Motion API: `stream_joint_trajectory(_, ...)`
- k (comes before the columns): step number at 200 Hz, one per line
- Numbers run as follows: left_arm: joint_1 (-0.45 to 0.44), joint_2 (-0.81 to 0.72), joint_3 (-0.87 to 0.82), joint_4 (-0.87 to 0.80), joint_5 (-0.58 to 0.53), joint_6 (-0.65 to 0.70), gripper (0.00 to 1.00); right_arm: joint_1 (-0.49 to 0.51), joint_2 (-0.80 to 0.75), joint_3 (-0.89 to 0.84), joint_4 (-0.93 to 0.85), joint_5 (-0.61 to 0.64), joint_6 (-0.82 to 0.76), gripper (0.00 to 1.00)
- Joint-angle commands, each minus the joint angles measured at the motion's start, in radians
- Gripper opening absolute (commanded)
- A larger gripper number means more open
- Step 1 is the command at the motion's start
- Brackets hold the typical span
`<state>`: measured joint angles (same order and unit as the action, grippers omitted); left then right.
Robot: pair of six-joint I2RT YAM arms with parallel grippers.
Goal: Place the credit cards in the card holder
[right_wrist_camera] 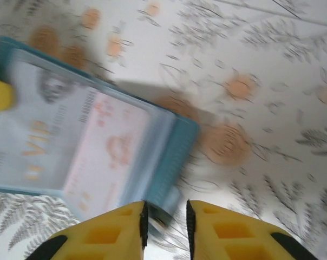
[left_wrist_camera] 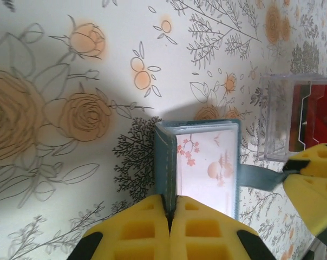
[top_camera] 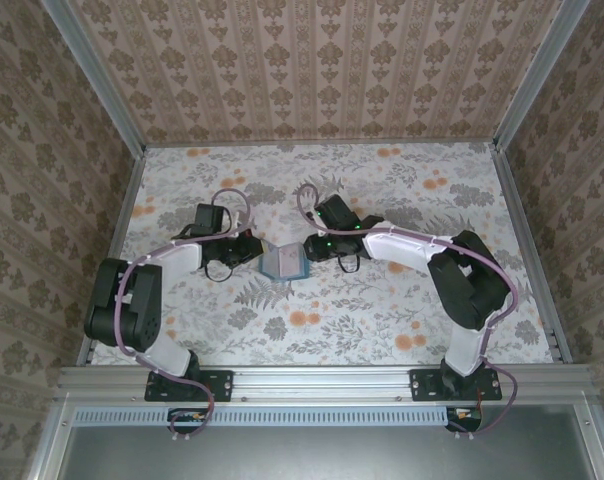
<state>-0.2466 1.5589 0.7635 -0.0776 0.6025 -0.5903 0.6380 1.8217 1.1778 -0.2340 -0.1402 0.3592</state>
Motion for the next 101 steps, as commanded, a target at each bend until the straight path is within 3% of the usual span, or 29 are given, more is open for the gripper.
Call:
stream_joint_trajectory(1,0.014,-0.043,-0.016,-0.025,-0.007,0.027,0.0,-0.019,-0.061,-0.031,0.013,0.021,0.029,0.36)
stream_joint_trajectory(40,0.013,-0.042,-0.035,-0.002,-0.004,0.008,0.0,-0.019,-0.116,-0.024,0.017,-0.058,0.045,0.45)
stream_joint_trajectory(101,0.014,-0.041,-0.046,0.013,-0.008,-0.011,0.0,0.057,-0.026,0.028,0.076,-0.29,0.141,0.46)
